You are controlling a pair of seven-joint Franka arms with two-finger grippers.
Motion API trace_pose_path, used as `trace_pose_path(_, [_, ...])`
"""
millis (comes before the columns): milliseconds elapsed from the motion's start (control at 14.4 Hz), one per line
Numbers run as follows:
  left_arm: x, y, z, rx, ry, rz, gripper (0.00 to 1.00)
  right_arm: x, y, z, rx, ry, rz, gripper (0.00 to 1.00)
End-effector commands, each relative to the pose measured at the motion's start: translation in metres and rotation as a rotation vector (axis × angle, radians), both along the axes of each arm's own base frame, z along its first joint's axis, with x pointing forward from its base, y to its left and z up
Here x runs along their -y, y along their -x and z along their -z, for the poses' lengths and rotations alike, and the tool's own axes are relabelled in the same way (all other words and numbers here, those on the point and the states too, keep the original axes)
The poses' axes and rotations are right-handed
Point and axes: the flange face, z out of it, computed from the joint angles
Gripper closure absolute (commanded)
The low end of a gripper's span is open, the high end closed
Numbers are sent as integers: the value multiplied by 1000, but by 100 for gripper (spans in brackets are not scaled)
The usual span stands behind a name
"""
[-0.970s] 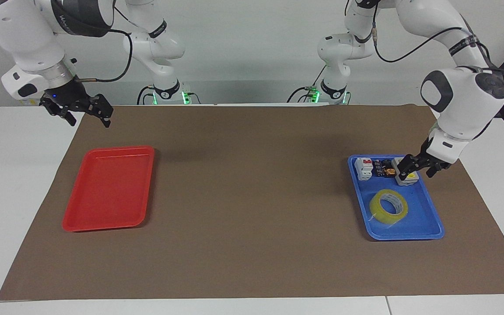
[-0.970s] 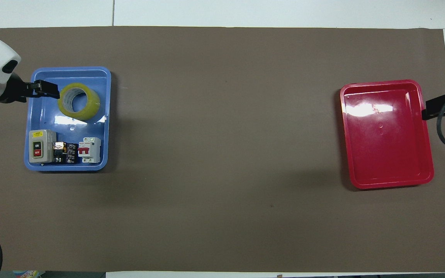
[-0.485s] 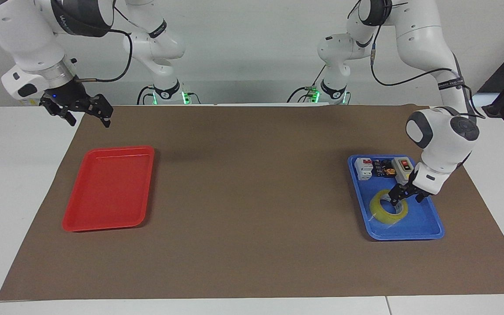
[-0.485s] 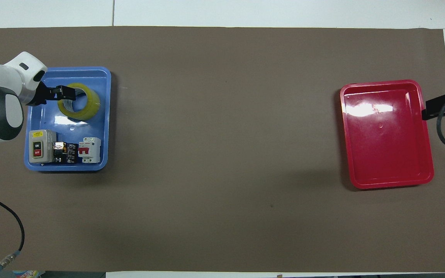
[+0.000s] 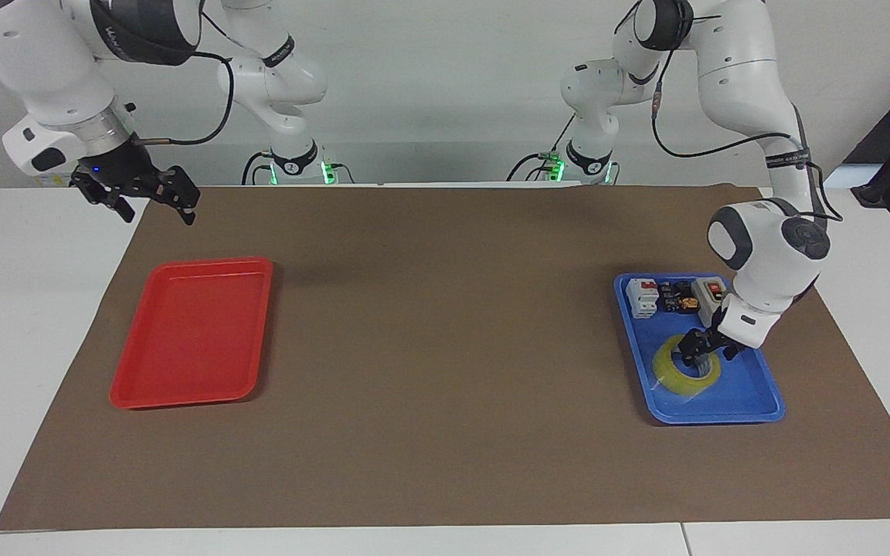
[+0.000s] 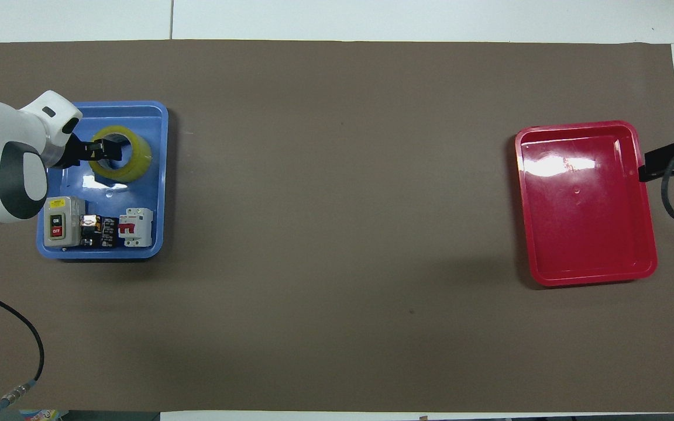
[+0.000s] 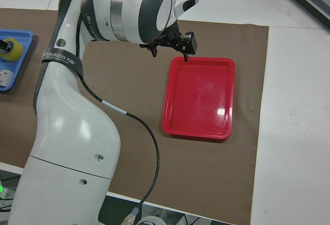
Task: Place and move tape with both arms
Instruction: 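Reach the left gripper down onto the yellow tape roll in the blue tray, then lift the tape with the left gripper and carry it to the table center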
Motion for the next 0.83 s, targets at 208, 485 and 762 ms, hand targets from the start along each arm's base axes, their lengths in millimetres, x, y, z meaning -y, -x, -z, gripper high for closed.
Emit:
trace_pose_path(208, [4,9,-10,8,2,5,100,2,5,0,1,-23,-18,0])
trace_pose_path(485, [5,10,-61,2,2,10,100,2,5,0,1,-23,-19,0])
trace_pose_path(762, [54,16,-119,-26,3,0,100,-1,5,0,0,-23,-24,0])
